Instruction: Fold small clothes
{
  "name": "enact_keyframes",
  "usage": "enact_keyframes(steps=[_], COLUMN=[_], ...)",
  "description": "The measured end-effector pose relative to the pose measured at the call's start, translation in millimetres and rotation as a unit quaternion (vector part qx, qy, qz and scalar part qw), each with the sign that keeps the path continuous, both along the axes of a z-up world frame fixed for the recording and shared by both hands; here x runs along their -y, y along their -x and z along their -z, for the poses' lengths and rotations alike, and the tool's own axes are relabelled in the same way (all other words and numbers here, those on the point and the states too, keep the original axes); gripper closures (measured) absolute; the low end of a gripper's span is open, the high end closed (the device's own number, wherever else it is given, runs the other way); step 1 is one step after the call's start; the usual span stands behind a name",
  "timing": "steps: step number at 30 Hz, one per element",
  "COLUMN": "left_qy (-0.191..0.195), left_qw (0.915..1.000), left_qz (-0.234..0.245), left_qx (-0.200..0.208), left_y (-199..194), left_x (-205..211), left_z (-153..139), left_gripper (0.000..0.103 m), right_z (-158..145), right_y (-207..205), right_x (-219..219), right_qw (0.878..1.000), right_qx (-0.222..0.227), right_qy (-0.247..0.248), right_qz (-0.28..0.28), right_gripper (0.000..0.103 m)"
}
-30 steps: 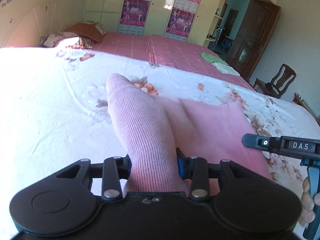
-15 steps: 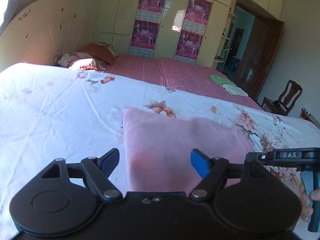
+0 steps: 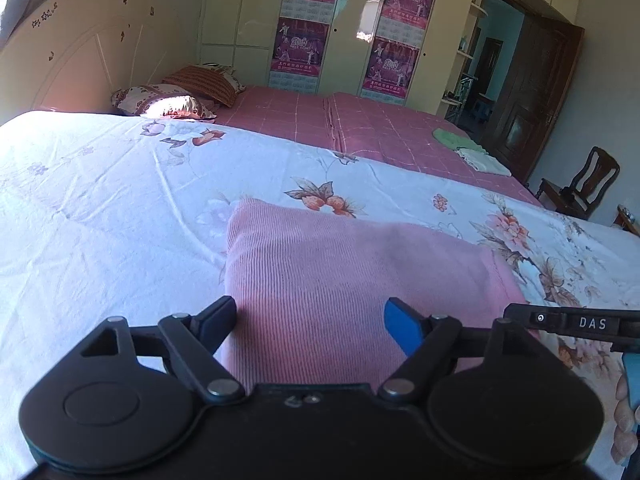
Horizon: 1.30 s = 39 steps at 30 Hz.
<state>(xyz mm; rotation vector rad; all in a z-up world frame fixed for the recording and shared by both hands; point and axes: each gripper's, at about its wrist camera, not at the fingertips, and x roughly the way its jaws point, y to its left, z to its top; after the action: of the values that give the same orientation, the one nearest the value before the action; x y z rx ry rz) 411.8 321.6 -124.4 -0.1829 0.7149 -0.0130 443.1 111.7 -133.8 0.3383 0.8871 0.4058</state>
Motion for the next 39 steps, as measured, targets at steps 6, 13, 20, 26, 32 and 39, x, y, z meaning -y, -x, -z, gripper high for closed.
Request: enact_keyframes(steps=[6,13,20,26,32,39], left_qy=[-0.008,-0.011,-0.005,0.0,0.007,0.006], left_qw=[0.9999,0.9999,0.9994,0.9994,0.9991,0.9985], left_qz=[-0.009,-0.009,-0.017,-0.022,-0.026,-0.021], left_qx=[0.01,-0.003,-0.03,-0.027,-0.034,-0.05], left_y=[46,87,94,99,98,95], left_x=[-2,7,8,5,1,7], left_z=[-10,0,17,15,18,26], left_gripper=[0.025,0.025,0.025,0.025,0.025,0.024], right_z=[-20,-11,-9,-11,-11,7], right_y=[54,100,117,125,126,119], right_x=[17,22,10,9,1,-11], right_qw=[1.0,0.999,1.0,1.0,1.0,0.997], right_qx=[-0.003,-0.028,-0.016,-0.001,-0.002,-0.024], right_qy=[-0.011,-0.023,0.002,0.019,0.007,0.021], right_qz=[-0.022,-0.02,-0.016,-0.007,-0.029,-0.066], right_gripper=[0.088,0.047,0.074,0.073,0.073,0.099])
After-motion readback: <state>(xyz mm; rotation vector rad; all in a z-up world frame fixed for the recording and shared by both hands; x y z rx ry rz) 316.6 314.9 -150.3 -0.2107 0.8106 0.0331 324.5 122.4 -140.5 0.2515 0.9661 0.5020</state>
